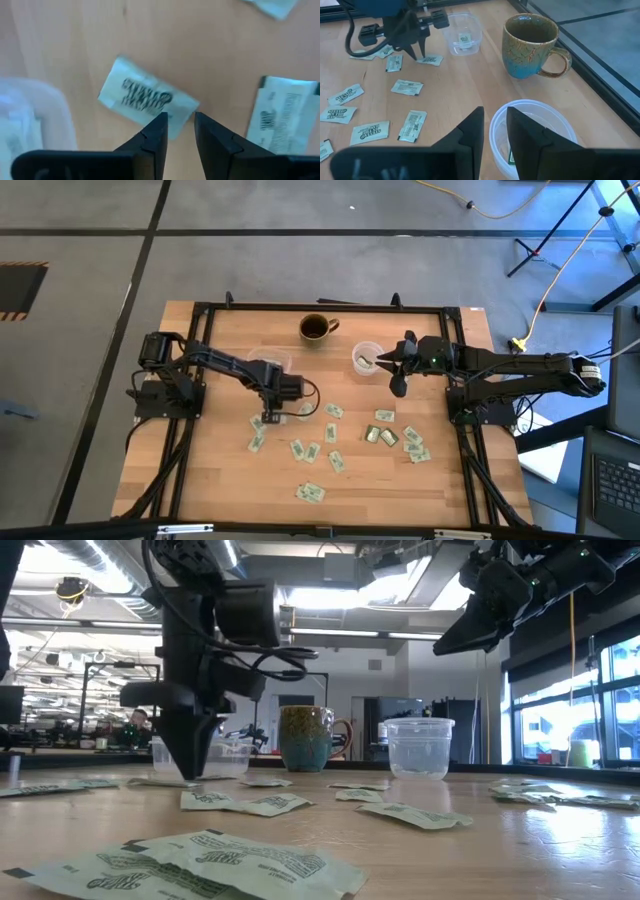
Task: Pick and place Stevia / Truvia into bins
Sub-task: Put the light green stevia packet into the left transparent container
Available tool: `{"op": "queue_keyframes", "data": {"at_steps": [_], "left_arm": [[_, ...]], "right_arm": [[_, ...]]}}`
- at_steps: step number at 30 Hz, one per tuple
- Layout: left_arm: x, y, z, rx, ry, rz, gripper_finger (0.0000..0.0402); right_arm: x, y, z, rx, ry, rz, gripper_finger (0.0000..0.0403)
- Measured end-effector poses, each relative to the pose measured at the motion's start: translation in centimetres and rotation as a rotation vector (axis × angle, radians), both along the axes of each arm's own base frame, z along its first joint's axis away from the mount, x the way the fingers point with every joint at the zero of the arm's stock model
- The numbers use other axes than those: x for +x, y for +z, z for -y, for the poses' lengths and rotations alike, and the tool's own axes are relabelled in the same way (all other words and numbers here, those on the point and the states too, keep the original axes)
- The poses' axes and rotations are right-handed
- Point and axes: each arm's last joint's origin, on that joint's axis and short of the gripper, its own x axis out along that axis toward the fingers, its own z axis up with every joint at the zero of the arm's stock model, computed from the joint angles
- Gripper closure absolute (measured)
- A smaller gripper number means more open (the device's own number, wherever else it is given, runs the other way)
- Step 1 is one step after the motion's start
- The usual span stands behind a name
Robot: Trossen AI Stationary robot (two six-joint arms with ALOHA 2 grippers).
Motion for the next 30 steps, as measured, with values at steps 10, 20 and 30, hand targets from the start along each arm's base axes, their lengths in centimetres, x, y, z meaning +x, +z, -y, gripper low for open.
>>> {"op": "queue_keyframes", "data": {"at_steps": [10,20,30], "left_arm": [[0.3,-1.1,-0.6,-0.058,0.006,-0.032,0.0311],[0.3,-1.4,-0.8,-0.065,0.016,-0.047,0.0326],[0.2,-1.3,-0.8,-0.073,0.017,-0.041,0.0385]], "right_arm": [[0.0,0.0,0.0,0.000,0.000,0.000,0.0315],[0.0,0.0,0.0,0.000,0.000,-0.001,0.0315],[0.0,0.0,0.0,0.000,0.000,-0.001,0.0315]]}}
